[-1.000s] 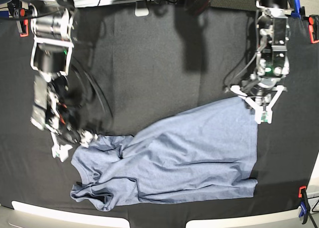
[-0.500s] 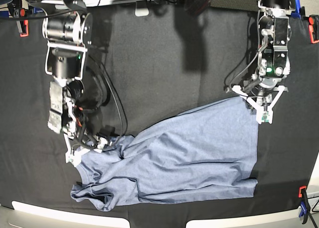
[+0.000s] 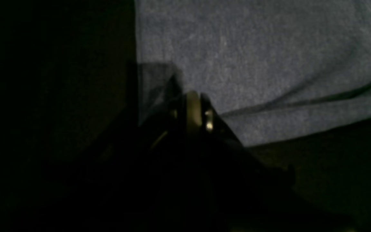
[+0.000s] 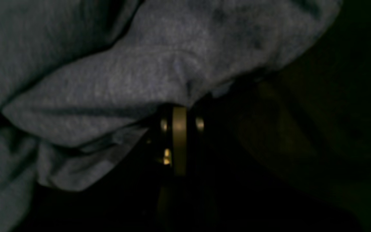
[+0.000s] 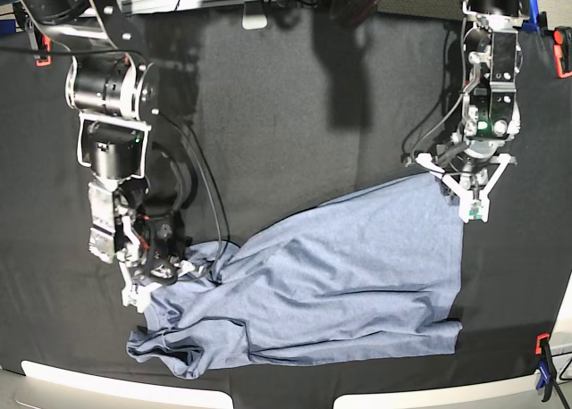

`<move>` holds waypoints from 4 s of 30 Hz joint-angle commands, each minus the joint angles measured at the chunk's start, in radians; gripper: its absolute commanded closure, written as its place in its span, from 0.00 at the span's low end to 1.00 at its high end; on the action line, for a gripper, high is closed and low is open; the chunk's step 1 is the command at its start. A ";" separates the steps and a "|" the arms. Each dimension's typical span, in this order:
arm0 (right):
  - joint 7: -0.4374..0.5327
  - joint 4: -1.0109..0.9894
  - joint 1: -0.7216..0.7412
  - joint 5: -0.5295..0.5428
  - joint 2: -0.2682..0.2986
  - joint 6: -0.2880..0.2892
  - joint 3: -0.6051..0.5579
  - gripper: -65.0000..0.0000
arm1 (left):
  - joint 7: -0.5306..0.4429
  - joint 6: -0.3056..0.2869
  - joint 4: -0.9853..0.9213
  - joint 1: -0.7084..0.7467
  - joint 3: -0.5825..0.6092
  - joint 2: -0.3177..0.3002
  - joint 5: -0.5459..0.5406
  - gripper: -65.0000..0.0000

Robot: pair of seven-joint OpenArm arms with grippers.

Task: Layout the t-shirt on the table in an organized manner, then fold the t-shirt properly
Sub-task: 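Grasp the shirt edges with both grippers, then lift and pull the shirt with both grippers to spread it flat, then regrasp the shirt shoulder with the right gripper while the left holds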

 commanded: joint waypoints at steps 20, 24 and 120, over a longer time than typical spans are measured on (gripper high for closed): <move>-0.350 1.234 -0.708 -0.062 0.173 0.012 0.024 1.00 | 0.090 0.001 0.361 0.153 -0.004 -0.075 0.002 1.00; -0.362 1.370 -0.864 -0.059 0.178 0.012 0.122 1.00 | 0.091 0.018 0.438 0.235 -0.006 -0.121 0.003 1.00; -0.044 1.149 -0.801 -0.037 0.515 0.130 -0.335 1.00 | -0.017 0.039 0.570 0.546 -0.129 -0.146 0.062 1.00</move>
